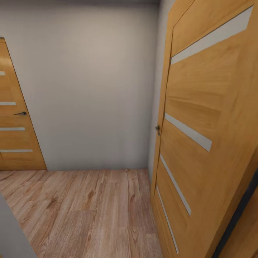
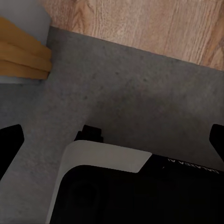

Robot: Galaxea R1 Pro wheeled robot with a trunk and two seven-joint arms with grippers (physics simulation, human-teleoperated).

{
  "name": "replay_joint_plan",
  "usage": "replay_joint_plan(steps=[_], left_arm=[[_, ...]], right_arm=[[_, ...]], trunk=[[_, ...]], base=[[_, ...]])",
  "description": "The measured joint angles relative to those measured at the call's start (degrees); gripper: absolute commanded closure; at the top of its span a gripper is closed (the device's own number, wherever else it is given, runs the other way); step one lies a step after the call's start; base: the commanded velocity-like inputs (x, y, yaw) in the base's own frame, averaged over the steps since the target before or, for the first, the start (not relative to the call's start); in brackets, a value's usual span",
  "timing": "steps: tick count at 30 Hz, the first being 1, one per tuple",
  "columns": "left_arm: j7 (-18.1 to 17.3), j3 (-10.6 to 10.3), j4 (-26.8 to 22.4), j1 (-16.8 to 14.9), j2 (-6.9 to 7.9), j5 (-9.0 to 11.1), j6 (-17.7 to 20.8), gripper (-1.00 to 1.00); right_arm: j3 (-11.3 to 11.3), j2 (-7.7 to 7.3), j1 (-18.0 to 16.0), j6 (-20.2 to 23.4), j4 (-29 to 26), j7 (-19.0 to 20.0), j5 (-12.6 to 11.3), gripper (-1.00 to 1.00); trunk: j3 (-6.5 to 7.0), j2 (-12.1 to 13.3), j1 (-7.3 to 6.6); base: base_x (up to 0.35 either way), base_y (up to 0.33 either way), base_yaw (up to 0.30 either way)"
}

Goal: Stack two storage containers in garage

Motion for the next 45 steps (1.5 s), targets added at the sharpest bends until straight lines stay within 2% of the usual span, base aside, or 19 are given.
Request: replay_joint_plan(steps=[17,26,45], left_arm=[[0.00,0.00,-0.05,0.00,0.07,0.06,0.02,-1.00],[0.02,0.00,-0.08,0.00,0.18,0.07,0.01,-1.00],[0.00,-0.04,-0.09,0.00,0.23,-0.01,0.02,-1.00]], right_arm=[[0.00,0.02,0.00,0.01,0.00,0.00,0.06,-1.00],[0.00,0.08,0.00,0.01,-0.01,0.03,0.15,-1.00],[0.34,-0.08,0.00,-0.01,-0.05,0.02,0.59,-1.00]], trunk=[[0.00,0.00,0.00],[0.00,0.00,0.00],[0.00,0.00,0.00]], base=[[0.000,0.000,0.046],[0.048,0.180,0.002],[0.002,0.011,0.000]])
